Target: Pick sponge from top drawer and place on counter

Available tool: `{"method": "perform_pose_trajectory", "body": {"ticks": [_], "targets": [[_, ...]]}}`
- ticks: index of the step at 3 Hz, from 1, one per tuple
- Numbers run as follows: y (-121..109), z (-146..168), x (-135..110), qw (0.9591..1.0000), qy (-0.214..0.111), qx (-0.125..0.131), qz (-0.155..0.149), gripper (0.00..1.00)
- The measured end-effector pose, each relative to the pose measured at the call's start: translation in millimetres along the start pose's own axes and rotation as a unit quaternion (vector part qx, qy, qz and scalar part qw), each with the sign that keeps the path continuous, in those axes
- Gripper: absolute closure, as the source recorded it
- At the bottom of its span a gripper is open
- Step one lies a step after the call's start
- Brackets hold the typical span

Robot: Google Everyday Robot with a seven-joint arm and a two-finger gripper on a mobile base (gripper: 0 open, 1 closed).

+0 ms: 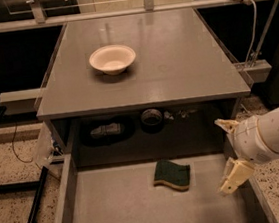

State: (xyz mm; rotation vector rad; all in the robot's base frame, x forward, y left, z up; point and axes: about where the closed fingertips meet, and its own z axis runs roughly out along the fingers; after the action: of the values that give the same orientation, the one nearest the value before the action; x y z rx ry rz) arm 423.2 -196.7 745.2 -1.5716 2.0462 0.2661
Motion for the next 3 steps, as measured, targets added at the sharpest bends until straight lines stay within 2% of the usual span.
{"method": "perform_pose_trajectory", "body": {"ticks": [3], "targets": [[6, 88, 2, 0.9983, -0.058, -0.005, 0.009, 0.0]]}}
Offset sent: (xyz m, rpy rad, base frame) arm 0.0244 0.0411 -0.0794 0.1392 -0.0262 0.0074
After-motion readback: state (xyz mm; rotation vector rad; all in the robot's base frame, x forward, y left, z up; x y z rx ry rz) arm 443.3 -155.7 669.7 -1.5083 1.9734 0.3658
